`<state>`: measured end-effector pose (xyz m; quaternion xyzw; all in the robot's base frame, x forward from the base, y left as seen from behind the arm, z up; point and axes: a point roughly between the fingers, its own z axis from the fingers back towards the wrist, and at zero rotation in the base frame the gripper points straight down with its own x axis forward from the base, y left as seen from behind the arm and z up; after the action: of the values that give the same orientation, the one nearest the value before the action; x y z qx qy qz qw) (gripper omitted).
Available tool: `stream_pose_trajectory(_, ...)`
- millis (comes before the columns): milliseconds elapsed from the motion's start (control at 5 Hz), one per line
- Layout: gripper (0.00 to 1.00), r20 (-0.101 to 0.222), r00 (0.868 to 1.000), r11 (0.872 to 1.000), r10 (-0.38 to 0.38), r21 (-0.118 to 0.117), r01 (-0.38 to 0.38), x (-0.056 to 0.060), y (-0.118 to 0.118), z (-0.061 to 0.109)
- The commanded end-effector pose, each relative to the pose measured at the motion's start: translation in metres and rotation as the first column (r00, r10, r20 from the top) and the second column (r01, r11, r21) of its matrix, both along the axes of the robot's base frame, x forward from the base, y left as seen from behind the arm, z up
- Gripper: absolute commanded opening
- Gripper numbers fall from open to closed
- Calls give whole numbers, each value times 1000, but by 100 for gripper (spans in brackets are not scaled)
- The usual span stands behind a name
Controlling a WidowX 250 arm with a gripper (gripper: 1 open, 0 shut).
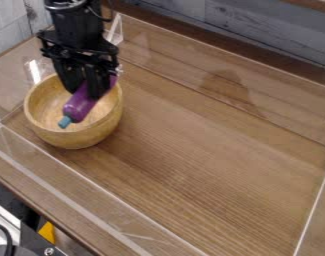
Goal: Remove the purple eggplant from inside the brown bowl and put it on the table
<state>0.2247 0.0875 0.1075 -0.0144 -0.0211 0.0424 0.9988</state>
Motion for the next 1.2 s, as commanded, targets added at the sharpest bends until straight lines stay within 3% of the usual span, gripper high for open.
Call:
stream_pose_trajectory(0, 0, 40, 999, 1000, -19, 22, 19, 2, -8, 10)
stream_pose_trajectory(600, 0, 37, 997, 998, -65, 13, 65, -3, -39, 10)
stream_pose_trajectory(1000, 0, 65, 993, 995, -100, 4, 100, -9, -79, 1)
